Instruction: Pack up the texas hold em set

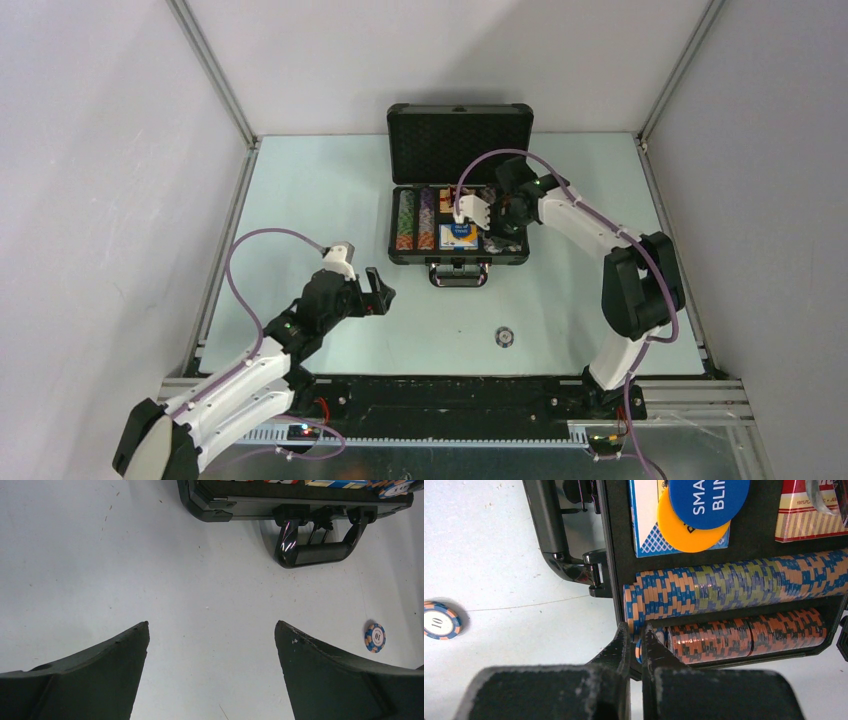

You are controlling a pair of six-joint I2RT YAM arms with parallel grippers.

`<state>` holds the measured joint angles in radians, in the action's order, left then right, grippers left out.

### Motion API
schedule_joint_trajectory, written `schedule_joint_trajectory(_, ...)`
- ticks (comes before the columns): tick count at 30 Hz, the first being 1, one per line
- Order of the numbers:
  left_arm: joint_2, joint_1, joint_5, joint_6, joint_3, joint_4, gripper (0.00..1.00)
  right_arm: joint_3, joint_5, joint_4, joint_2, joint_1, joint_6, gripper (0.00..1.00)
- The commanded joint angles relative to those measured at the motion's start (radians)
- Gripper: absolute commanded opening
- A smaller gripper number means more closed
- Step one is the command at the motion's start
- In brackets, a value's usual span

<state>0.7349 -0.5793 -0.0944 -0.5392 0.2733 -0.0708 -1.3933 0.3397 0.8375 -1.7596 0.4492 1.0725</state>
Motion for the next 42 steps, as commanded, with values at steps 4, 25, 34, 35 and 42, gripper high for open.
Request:
schedule_joint_trajectory(4,0.0,0.006,-0.017,0.021,0.017,0.016,1.0,0.052,-0.064,-0.094,0.014,0.021,0.023,0.0)
schedule_joint_trajectory(25,0.0,0.006,-0.016,0.022,0.017,0.015,1.0,0.243,-0.21,-0.333,0.046,0.081,-0.008,0.0)
schedule_joint_trajectory(34,0.002,0.006,-0.016,0.021,0.017,0.016,1.0,0.288,-0.277,-0.45,0.078,0.091,-0.039,0.0)
schedule_joint_trajectory(35,0.003,0.006,-0.016,0.021,0.017,0.016,1.0,0.289,-0.281,-0.456,0.088,0.091,-0.044,0.0)
schedule_joint_trajectory(42,0.004,0.006,-0.017,0.021,0.017,0.016,1.0,0.288,-0.162,-0.403,0.16,0.07,-0.027,0.0)
